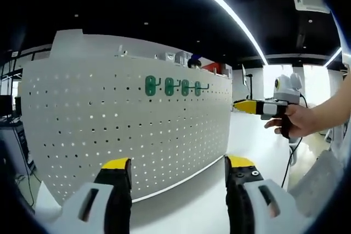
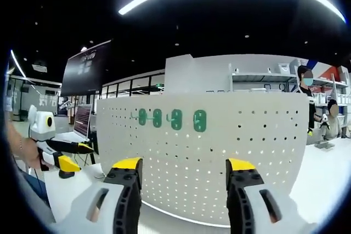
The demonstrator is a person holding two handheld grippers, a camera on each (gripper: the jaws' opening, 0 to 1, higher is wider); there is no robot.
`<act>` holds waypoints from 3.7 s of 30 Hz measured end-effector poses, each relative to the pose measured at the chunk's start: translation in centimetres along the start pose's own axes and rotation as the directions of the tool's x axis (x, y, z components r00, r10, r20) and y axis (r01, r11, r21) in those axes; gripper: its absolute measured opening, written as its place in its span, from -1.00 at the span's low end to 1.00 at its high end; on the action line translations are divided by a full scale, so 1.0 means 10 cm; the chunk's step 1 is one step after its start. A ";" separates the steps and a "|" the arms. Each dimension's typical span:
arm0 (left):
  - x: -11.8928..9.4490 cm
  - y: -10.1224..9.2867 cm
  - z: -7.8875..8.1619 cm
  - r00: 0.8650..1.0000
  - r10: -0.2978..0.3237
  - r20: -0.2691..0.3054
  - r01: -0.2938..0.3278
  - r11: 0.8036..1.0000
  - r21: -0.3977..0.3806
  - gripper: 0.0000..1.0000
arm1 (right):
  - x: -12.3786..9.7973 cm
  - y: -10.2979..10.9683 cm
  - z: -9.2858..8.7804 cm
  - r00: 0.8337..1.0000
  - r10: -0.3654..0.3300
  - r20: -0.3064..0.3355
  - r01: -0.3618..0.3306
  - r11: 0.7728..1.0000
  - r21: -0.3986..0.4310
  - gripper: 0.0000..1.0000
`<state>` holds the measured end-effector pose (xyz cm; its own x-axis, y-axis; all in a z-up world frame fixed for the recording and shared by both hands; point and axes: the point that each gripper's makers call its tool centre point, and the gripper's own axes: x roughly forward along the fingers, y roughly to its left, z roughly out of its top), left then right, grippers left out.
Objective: Insert the hook assembly into the mounting plate slot until the hook locks in place.
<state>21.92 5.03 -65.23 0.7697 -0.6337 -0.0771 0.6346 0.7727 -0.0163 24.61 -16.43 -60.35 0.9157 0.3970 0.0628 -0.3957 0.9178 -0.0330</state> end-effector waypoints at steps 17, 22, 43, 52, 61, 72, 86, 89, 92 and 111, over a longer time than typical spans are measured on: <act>-0.16 -0.04 -0.02 1.000 0.019 0.025 -0.019 1.000 -0.008 0.56 | -0.42 0.07 -0.24 0.999 0.001 -0.033 0.000 0.999 0.033 0.29; -0.22 -0.07 -0.06 1.000 0.018 0.017 -0.018 1.000 0.001 0.57 | -0.53 0.09 -0.29 0.999 0.001 -0.038 0.001 0.999 0.036 0.30; -0.51 -0.10 -0.17 0.999 0.039 0.008 -0.039 0.999 -0.021 0.64 | -0.84 0.18 -0.42 0.998 0.011 -0.056 -0.009 0.999 0.047 0.36; -0.70 -0.08 -0.24 0.998 0.059 0.000 -0.059 0.998 -0.021 0.68 | -0.99 0.23 -0.48 0.998 0.017 -0.067 -0.014 0.999 0.050 0.39; -0.86 -0.04 -0.29 0.996 0.084 -0.007 -0.084 0.996 -0.024 0.70 | -1.11 0.23 -0.50 0.997 0.018 -0.077 -0.014 0.999 0.046 0.40; -0.92 0.03 -0.37 0.994 0.110 -0.020 -0.110 0.993 -0.032 0.72 | -1.14 0.23 -0.61 0.995 0.015 -0.097 -0.008 0.998 0.066 0.40; -0.95 0.07 -0.39 0.992 0.129 -0.014 -0.129 0.991 -0.043 0.71 | -1.14 0.28 -0.65 0.993 0.032 -0.112 -0.025 0.998 0.059 0.40; -0.95 0.07 -0.40 0.991 0.130 -0.018 -0.130 0.991 -0.042 0.70 | -1.14 0.28 -0.66 0.993 0.032 -0.113 -0.025 0.998 0.064 0.40; -0.96 0.06 -0.41 0.991 0.129 -0.021 -0.130 0.991 -0.041 0.70 | -1.15 0.28 -0.66 0.993 0.031 -0.113 -0.024 0.998 0.065 0.40; -0.96 0.05 -0.45 0.992 0.123 -0.038 -0.124 0.992 -0.028 0.69 | -1.16 0.26 -0.70 0.992 0.028 -0.120 -0.018 0.997 0.079 0.35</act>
<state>14.51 11.63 -68.99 0.8385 -0.5323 -0.1166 0.5321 0.8459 -0.0350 13.42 -18.64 -68.10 0.9062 0.4188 -0.0583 -0.4167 0.9080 0.0445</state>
